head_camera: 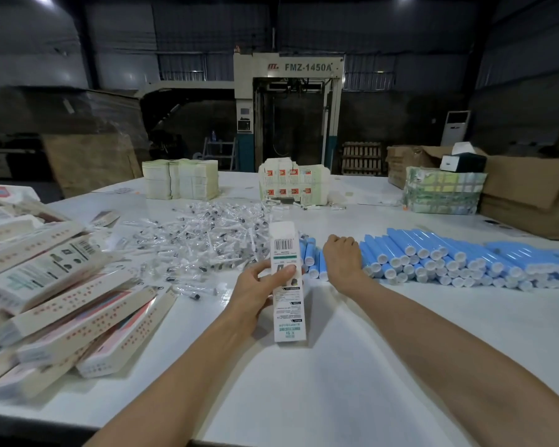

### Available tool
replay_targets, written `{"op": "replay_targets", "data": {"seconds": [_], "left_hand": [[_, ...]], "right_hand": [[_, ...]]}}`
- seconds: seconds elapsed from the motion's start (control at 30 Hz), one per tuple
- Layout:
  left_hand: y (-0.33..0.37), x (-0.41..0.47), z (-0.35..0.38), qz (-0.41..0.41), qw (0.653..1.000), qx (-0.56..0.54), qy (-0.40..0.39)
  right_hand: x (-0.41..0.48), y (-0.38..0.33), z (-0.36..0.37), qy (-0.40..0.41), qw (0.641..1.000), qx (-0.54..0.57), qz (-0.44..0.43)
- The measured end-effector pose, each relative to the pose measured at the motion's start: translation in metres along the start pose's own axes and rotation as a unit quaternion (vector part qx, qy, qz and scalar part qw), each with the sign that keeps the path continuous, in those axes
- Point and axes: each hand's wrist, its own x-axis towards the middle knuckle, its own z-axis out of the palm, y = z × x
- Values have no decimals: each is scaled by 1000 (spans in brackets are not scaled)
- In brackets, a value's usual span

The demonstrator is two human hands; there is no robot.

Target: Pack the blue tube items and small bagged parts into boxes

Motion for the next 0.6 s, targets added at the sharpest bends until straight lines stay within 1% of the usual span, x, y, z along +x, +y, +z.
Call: {"op": "replay_targets", "data": {"seconds": [0.1, 0.17, 0.2, 0.23, 0.27, 0.3, 0.33, 0.37, 0.4, 0.43, 0.47, 0.5, 0.53, 0.57, 0.6], "left_hand": [[3, -3, -3, 11, 1000, 6, 6], [5, -5, -4, 19, 1000, 4, 2], [5, -5, -4, 22, 1000, 6, 0], [5, -6, -3, 26, 1000, 10, -3], [5, -7, -2, 29, 999, 17, -7], [5, -7, 0, 31, 999, 24, -11], [5, -8, 0, 34, 999, 31, -16], [6, -8, 1, 35, 999, 35, -20], [6, -8, 0, 37, 998, 38, -25], [7, -9, 1, 38, 998, 42, -31], [7, -10, 1, 41, 997, 47, -36], [7, -10, 2, 44, 997, 53, -40], [7, -11, 3, 46, 996, 58, -43], [7, -12, 5, 48, 996, 62, -43], [7, -13, 6, 51, 996, 63, -43]], "right_hand": [[-2, 6, 0, 23, 998, 56, 25], [-2, 15, -6, 9, 993, 109, 43], [-2, 21, -11, -10, 984, 168, 53], [1, 29, -19, -29, 968, 241, 64], [3, 37, -28, -45, 943, 320, 82], [4, 44, -39, -55, 908, 402, 106], [3, 50, -51, -64, 861, 487, 132], [1, 55, -64, -77, 796, 580, 154], [-4, 57, -78, -92, 713, 676, 163], [-11, 57, -93, -107, 621, 761, 151], [-19, 56, -108, -117, 536, 827, 123], [-27, 54, -122, -122, 462, 874, 88], [-33, 52, -134, -123, 402, 906, 53], [-38, 50, -145, -125, 357, 926, 23], [-40, 47, -153, -127, 325, 937, 3]]}}
